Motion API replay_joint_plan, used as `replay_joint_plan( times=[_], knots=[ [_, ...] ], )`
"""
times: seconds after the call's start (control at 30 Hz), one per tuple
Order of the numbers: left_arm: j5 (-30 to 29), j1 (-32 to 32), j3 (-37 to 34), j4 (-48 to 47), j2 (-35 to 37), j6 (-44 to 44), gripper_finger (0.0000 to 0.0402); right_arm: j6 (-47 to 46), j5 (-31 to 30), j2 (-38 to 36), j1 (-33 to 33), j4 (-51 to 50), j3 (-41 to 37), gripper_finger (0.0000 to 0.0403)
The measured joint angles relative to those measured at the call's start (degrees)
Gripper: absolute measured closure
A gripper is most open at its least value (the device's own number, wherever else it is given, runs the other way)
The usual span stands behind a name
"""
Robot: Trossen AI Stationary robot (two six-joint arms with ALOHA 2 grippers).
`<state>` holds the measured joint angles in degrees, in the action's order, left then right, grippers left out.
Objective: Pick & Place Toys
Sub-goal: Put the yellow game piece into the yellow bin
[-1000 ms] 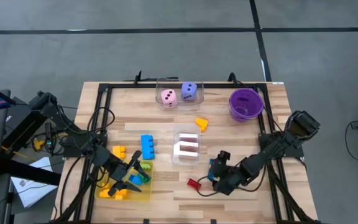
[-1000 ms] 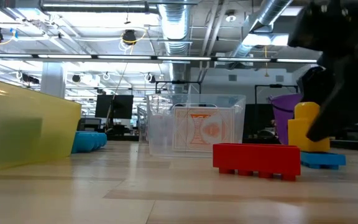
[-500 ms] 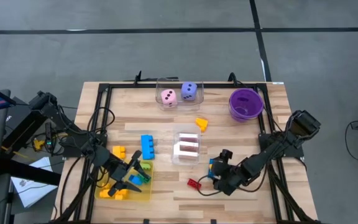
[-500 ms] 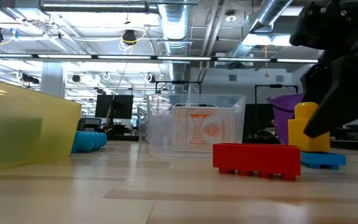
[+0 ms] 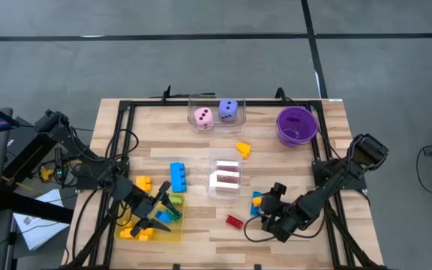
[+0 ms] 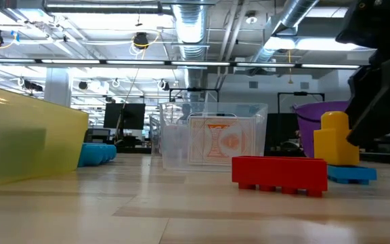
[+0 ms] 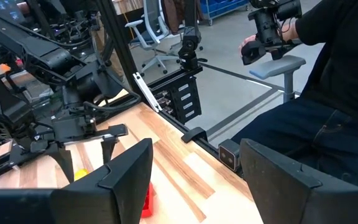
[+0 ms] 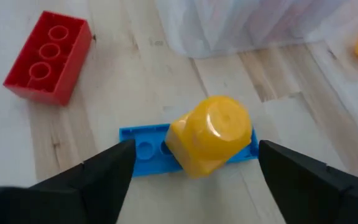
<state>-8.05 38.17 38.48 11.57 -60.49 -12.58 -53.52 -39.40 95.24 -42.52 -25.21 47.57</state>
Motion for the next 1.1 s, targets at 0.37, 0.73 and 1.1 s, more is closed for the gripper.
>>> replay_joint_plan(
  times=[0.37,0.73,1.1],
  knots=[
    [0.00,0.02,0.00,0.00,0.00,0.00,0.0166,1.40,-2.57,-0.02,0.67,0.20,0.00,0.0116],
    [-0.01,0.00,0.00,0.01,0.00,0.00,0.0166,1.67,-2.66,-0.02,2.29,0.53,0.00,0.0116],
    [0.00,0.00,0.00,0.00,0.00,0.00,0.0166,1.45,-2.48,-0.04,1.98,3.10,0.00,0.0121]
  ],
)
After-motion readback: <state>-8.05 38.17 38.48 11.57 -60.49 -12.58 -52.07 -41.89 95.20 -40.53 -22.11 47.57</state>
